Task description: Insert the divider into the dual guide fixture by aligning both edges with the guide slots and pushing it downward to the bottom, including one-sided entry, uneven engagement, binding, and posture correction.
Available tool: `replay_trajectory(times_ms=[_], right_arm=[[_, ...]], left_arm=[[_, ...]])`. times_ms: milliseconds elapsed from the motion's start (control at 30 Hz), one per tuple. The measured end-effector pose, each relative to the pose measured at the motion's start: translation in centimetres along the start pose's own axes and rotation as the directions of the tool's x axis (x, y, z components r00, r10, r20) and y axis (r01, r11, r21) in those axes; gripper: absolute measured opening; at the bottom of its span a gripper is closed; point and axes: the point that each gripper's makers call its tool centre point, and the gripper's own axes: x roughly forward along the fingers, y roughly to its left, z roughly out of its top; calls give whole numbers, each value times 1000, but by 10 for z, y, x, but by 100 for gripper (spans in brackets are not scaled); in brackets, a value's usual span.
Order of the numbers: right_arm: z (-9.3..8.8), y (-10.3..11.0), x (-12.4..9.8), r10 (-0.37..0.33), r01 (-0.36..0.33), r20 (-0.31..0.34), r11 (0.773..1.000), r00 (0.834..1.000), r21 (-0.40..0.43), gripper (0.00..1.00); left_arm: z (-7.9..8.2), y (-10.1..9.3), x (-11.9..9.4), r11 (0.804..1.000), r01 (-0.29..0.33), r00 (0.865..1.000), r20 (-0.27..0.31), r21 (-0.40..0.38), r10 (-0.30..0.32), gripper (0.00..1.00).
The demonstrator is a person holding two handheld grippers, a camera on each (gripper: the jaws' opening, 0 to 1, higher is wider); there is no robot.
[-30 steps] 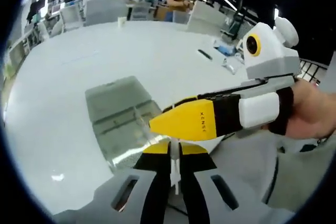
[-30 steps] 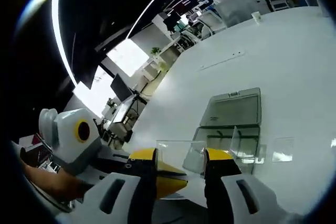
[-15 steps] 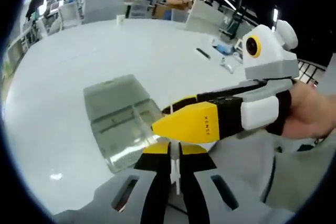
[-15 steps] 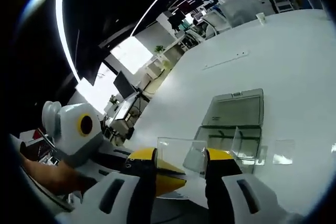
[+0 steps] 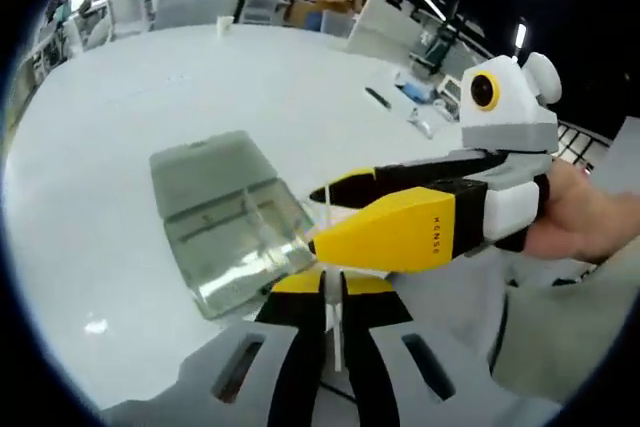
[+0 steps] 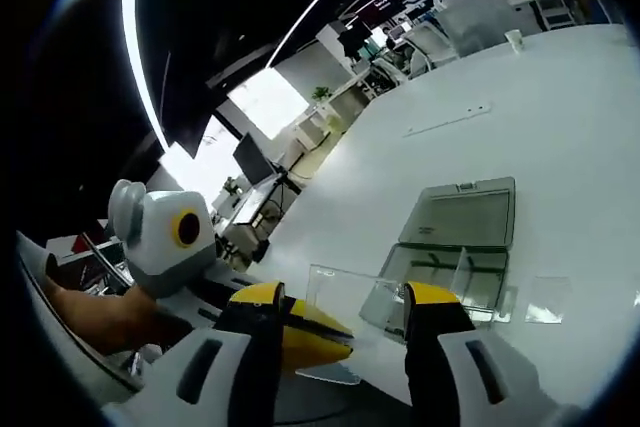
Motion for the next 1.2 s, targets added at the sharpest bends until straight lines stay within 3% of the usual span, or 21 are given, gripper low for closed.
replay_trajectory(times_ms=[267, 633, 867, 1100, 1200], right_arm=[[0, 3, -9, 33, -32, 22, 999, 999, -42, 52], [-12, 13, -19, 85, -81, 13, 979, 996, -188, 55], [-24, 17, -23, 96, -96, -12, 958, 995, -269, 55], [-32, 16, -29, 94, -98, -29, 935, 995, -340, 56], [-34, 16, -30, 95, -100, -33, 904, 995, -415, 58]], left_arm=[[3, 5, -6, 999, 22, 1000, -4, -48, -22, 2], [1, 18, -10, 988, -7, 996, -86, -151, -6, 2], [4, 33, -10, 984, -41, 993, -120, -176, 20, 2], [3, 51, -11, 975, -102, 980, -185, -196, 66, 2], [-1, 55, -9, 964, -125, 972, -225, -237, 71, 2]])
